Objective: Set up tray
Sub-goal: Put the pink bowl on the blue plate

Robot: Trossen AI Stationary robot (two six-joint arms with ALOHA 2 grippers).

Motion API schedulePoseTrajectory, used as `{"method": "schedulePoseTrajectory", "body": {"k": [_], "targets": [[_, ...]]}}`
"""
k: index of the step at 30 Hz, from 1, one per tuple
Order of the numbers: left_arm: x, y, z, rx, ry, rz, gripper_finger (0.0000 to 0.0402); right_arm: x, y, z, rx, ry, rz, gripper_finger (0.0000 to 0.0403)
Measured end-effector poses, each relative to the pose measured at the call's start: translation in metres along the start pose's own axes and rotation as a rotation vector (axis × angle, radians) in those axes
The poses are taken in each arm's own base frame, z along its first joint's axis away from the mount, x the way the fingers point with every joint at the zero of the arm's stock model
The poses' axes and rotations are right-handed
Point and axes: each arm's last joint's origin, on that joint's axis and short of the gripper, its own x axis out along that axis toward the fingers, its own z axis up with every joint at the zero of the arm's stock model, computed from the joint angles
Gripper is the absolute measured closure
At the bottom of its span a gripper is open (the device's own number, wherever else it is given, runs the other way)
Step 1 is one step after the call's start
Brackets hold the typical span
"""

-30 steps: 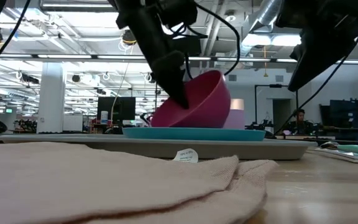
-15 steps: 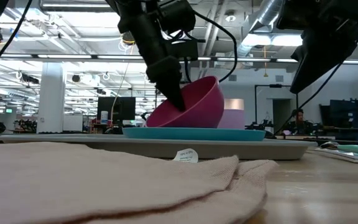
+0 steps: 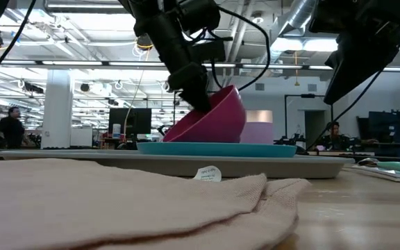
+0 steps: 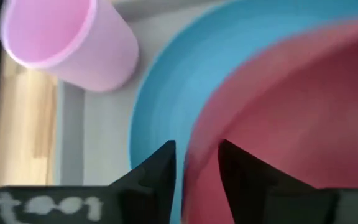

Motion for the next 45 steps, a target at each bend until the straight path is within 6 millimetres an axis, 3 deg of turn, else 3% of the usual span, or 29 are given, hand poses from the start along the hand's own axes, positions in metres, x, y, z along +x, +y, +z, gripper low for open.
{"method": "schedulePoseTrajectory", "body": {"k": [19, 26, 30, 39, 45], "targets": [[0.004, -0.002, 0.009, -0.007, -0.106, -0.056, 0.0286, 0.0, 0.0, 0.0, 0.0, 0.0, 0.0, 0.0402], [0.026, -0.008, -0.002, 0.003, -0.003, -0.079, 0.0362, 0.0, 0.0, 0.0, 0.0, 0.001, -0.002, 0.0402], [0.022, -0.007, 0.0, -0.017, -0.008, -0.076, 0.0393, 0.0, -0.001, 0.0, -0.003, 0.006, -0.006, 0.0402], [0.018, 0.0, 0.008, -0.001, -0.006, 0.036, 0.034, 0.0, -0.001, -0.001, -0.003, 0.007, -0.01, 0.0402], [0.018, 0.001, 0.005, 0.006, 0.034, 0.079, 0.0327, 0.0, -0.001, -0.001, -0.004, 0.009, -0.011, 0.0402]]}}
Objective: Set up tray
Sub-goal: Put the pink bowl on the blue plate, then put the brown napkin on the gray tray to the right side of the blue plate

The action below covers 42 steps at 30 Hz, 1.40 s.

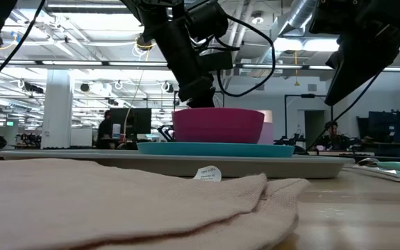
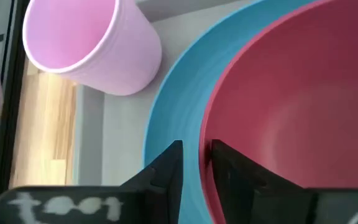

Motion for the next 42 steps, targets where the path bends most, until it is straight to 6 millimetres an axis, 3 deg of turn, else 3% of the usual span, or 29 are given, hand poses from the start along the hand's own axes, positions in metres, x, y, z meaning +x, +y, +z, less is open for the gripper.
{"method": "schedulePoseTrajectory", "body": {"k": [8, 17, 21, 29, 38, 42], "targets": [[-0.007, 0.004, 0.001, 0.034, 0.05, 0.072, 0.033, 0.0, 0.0, 0.0, 0.0, 0.0, 0.0, 0.0402], [-0.048, 0.016, 0.025, -0.049, 0.167, -0.018, 0.033, 0.0, 0.0, 0.0, 0.0, 0.001, 0.0, 0.0402], [-0.065, 0.01, 0.03, -0.054, 0.222, -0.118, 0.0331, 0.0, 0.0, 0.0, 0.001, 0.0, 0.0, 0.0402], [-0.092, -0.039, 0.01, -0.102, 0.537, -0.357, 0.0331, 0.0, 0.0, 0.0, 0.037, -0.003, 0.003, 0.0402], [-0.118, -0.117, -0.009, -0.007, 0.617, -0.267, 0.0331, 0.0, 0.0, 0.001, 0.064, -0.006, 0.004, 0.0402], [-0.129, -0.138, -0.028, -0.051, 0.631, -0.141, 0.033, 0.0, 0.0, 0.0, 0.056, -0.004, 0.003, 0.0402]]}}
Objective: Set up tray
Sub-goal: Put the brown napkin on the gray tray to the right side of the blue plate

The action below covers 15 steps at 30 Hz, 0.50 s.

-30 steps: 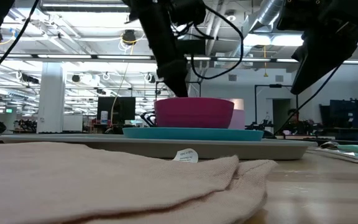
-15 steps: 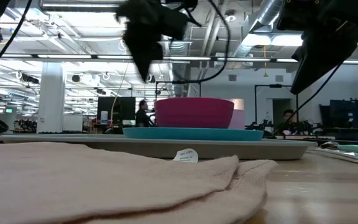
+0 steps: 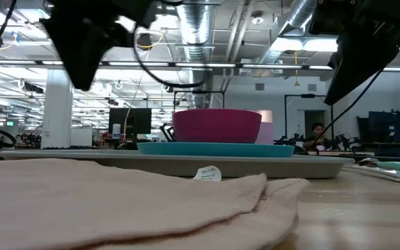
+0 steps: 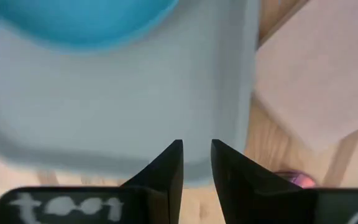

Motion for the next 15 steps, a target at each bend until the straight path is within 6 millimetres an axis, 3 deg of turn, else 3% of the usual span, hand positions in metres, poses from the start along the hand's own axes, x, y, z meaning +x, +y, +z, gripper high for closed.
{"method": "schedulePoseTrajectory", "body": {"k": [7, 11, 15], "targets": [[-0.008, -0.008, -0.059, -0.33, -0.055, 0.051, 0.033, 0.0, 0.0, 0.0, -0.111, 0.002, -0.002, 0.0402], [-0.007, -0.021, -0.085, -0.52, -0.282, -0.084, 0.033, 0.001, -0.002, 0.003, -0.169, -0.013, -0.001, 0.0402], [0.005, -0.035, -0.095, -0.666, -0.478, -0.27, 0.033, 0.004, -0.006, 0.011, -0.208, -0.048, 0.001, 0.0402]]}}
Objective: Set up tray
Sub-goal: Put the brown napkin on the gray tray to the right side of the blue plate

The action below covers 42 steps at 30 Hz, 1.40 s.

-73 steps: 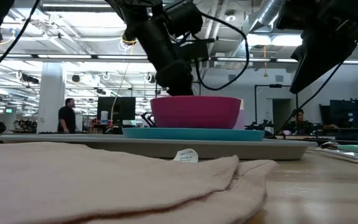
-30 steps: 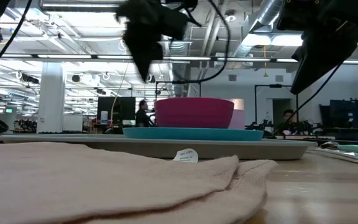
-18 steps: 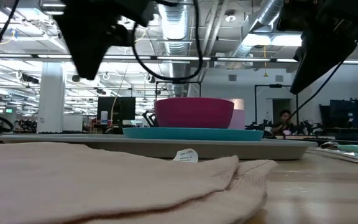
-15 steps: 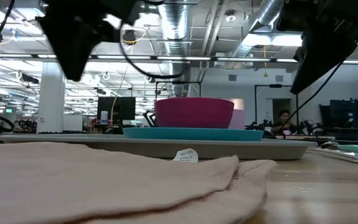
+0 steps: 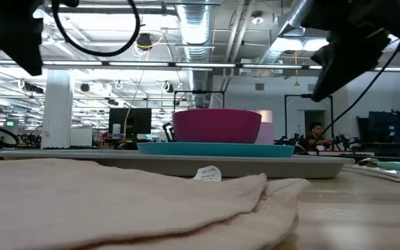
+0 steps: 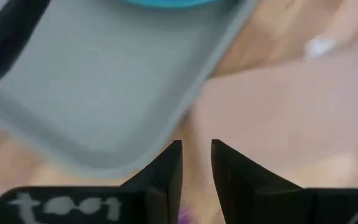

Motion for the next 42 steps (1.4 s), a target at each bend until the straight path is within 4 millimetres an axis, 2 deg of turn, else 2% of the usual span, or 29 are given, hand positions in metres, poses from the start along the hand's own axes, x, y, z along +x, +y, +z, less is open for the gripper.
{"method": "schedulePoseTrajectory", "body": {"k": [6, 11, 20, 30, 37, 42], "targets": [[0.022, -0.009, -0.022, -0.006, -0.088, -0.128, 0.033, 0.005, -0.013, 0.009, -0.018, -0.038, -0.021, 0.0402], [0.038, -0.011, -0.034, 0.031, -0.059, -0.086, 0.0329, 0.009, -0.025, 0.013, 0.001, -0.036, -0.048, 0.0402], [0.061, -0.018, -0.044, -0.057, 0.037, -0.079, 0.0301, 0.011, -0.032, 0.013, 0.02, -0.021, -0.063, 0.0402], [0.062, -0.016, -0.046, -0.101, 0.08, -0.058, 0.0271, 0.011, -0.031, 0.012, 0.0, -0.015, -0.056, 0.0402], [0.062, -0.007, -0.048, -0.146, 0.086, 0.04, 0.0269, 0.011, -0.029, 0.012, -0.001, -0.015, -0.034, 0.0402], [0.062, -0.008, -0.046, -0.213, 0.017, 0.04, 0.0269, 0.01, -0.028, 0.012, 0.01, -0.019, -0.029, 0.0402]]}}
